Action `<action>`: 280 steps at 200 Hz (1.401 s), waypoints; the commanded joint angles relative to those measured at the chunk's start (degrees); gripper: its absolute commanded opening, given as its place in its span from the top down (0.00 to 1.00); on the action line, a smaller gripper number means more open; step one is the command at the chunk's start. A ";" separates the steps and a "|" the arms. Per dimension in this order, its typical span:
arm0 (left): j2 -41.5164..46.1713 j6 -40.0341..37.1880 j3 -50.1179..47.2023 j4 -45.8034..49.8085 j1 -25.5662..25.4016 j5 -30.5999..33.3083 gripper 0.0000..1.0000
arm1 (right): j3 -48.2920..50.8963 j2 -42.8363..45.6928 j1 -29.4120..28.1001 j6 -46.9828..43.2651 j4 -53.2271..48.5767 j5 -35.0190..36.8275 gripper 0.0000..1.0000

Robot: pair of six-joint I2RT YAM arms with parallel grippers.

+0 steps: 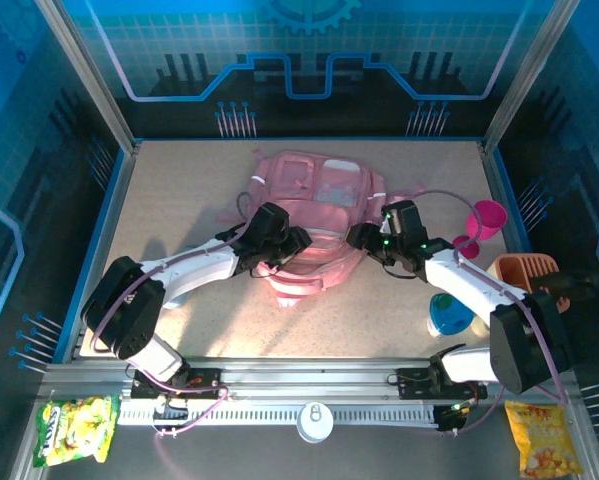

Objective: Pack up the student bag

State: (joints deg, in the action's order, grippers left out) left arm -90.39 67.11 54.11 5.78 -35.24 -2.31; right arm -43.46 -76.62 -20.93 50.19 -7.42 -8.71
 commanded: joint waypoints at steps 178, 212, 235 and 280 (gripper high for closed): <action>1.54 7.73 -0.92 -8.39 4.96 3.55 0.96 | -3.50 -0.61 -2.13 -6.67 1.25 2.59 0.36; 4.89 2.22 0.83 -6.35 7.52 -0.05 1.00 | -6.20 -2.24 0.55 -10.87 2.39 2.92 0.32; 6.70 -0.09 2.38 -5.94 9.62 -4.44 1.00 | -9.42 -6.68 2.67 -12.16 4.81 -0.67 0.31; 8.81 -2.88 5.28 -5.59 12.28 -10.30 1.00 | -13.77 -14.26 4.98 -14.04 7.52 -3.79 0.24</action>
State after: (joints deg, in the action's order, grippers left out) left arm -85.73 68.53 54.76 2.59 -24.18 -7.81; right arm -54.89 -87.81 -17.41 38.59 -2.37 -9.76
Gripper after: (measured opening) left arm 0.049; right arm 0.739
